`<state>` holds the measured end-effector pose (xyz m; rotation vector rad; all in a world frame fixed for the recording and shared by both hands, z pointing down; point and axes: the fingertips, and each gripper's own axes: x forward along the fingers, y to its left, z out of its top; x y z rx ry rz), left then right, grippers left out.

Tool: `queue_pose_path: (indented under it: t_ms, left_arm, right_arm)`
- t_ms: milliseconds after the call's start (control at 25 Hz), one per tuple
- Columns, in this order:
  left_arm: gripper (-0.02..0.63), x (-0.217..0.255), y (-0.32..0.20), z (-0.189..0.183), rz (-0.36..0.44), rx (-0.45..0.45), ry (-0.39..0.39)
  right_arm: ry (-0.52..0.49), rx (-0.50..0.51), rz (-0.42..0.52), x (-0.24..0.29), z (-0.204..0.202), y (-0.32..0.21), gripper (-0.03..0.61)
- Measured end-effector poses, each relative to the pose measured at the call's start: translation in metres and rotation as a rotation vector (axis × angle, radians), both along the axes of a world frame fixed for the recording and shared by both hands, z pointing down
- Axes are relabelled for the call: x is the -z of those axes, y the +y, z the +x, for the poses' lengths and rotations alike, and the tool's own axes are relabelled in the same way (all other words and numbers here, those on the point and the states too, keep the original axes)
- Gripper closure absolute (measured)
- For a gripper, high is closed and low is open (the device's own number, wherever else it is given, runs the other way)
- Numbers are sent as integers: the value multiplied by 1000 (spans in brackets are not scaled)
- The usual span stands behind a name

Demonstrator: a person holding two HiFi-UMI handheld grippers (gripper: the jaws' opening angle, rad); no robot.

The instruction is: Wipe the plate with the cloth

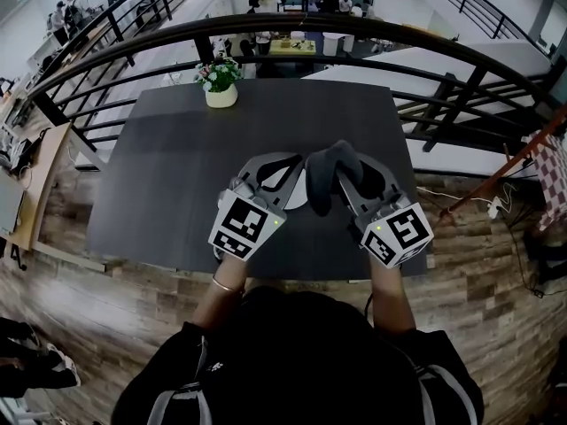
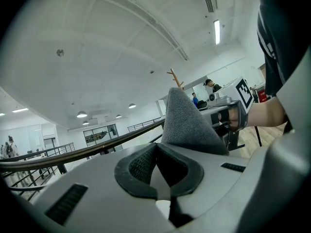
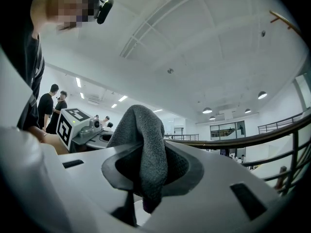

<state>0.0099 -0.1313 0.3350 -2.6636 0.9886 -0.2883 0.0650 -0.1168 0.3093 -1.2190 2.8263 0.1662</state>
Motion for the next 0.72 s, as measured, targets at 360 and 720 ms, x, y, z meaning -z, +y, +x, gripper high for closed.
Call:
queue_pose_path:
  t_ms: [360,720]
  left_arm:
    - [606,-2,5,0,-10,-2,10]
    - [606,-5,4,1,-22,-4,14]
  right_arm:
    - [3,6,-10,-3,-1,5,499]
    - [3,10,-21,-7,-1,3,499]
